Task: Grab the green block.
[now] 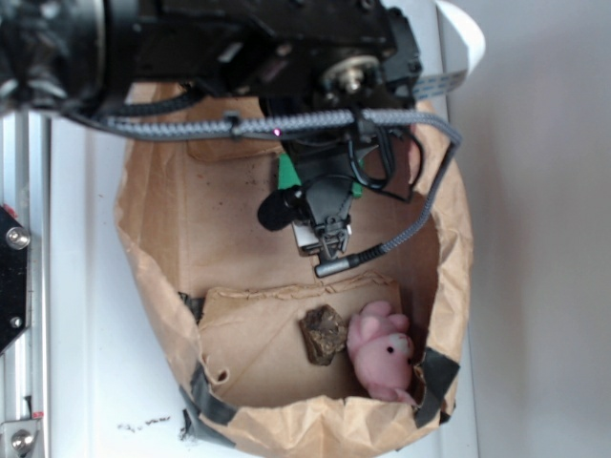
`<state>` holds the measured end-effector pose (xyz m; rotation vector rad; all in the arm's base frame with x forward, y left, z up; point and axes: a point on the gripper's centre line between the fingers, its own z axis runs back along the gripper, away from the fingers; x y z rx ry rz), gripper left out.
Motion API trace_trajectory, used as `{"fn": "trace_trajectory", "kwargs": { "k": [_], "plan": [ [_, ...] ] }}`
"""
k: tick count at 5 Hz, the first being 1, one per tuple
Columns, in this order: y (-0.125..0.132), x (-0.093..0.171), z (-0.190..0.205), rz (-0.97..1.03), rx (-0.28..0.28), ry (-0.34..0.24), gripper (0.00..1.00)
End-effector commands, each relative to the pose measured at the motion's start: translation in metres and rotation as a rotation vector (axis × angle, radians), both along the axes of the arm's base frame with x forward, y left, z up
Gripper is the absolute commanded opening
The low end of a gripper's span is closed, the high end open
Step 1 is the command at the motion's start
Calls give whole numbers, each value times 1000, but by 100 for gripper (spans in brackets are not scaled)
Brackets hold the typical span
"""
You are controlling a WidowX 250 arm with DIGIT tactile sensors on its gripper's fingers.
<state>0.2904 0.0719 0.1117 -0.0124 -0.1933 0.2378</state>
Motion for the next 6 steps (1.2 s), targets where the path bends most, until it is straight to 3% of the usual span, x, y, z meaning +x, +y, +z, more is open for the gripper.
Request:
{"fn": "trace_trajectory", "kwargs": {
  "k": [1, 2, 4, 6],
  "plan": [
    [19, 17, 1, 28, 46, -45, 100],
    [22, 25, -5, 25, 30, -43, 100],
    [29, 38, -33, 5, 75, -48, 100],
    [28, 32, -47, -46, 43, -58, 100]
  ]
}}
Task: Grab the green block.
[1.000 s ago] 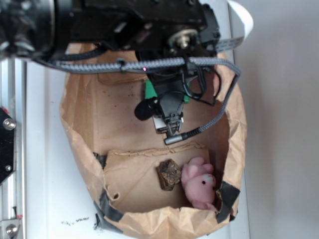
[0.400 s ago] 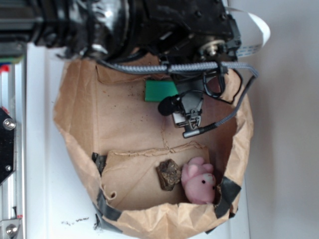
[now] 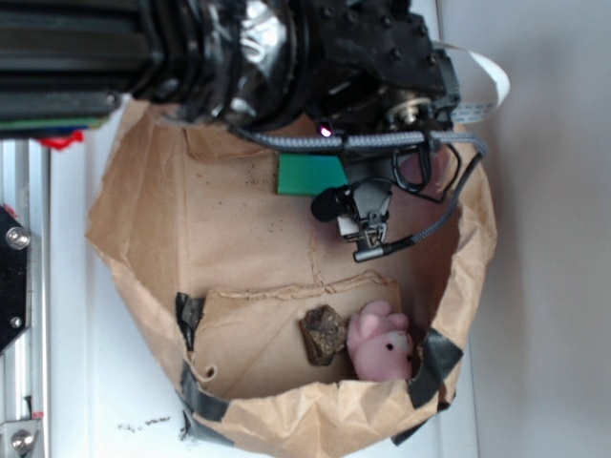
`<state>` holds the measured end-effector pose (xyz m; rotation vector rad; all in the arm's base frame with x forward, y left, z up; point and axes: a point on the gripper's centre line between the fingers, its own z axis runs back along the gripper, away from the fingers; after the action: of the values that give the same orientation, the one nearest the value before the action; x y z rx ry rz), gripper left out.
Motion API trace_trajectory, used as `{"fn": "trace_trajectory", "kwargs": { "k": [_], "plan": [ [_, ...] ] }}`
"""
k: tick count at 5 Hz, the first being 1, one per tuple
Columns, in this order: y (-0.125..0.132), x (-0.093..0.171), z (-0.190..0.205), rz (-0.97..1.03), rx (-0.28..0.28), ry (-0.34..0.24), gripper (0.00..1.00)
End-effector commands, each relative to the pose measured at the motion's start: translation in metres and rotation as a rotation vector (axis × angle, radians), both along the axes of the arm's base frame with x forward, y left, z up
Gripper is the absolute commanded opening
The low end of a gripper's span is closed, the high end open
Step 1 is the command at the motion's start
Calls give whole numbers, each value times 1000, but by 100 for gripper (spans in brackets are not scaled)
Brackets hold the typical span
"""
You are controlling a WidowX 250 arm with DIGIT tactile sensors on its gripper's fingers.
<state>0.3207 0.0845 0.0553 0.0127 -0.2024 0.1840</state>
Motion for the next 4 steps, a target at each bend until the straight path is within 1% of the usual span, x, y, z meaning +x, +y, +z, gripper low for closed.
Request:
{"fn": "trace_trajectory", "kwargs": {
  "k": [1, 2, 3, 4],
  "plan": [
    [9, -7, 1, -25, 22, -46, 100],
    [16, -9, 7, -49, -6, -31, 100],
    [20, -5, 10, -47, -15, -18, 100],
    [20, -6, 10, -51, -16, -21, 100]
  ]
}}
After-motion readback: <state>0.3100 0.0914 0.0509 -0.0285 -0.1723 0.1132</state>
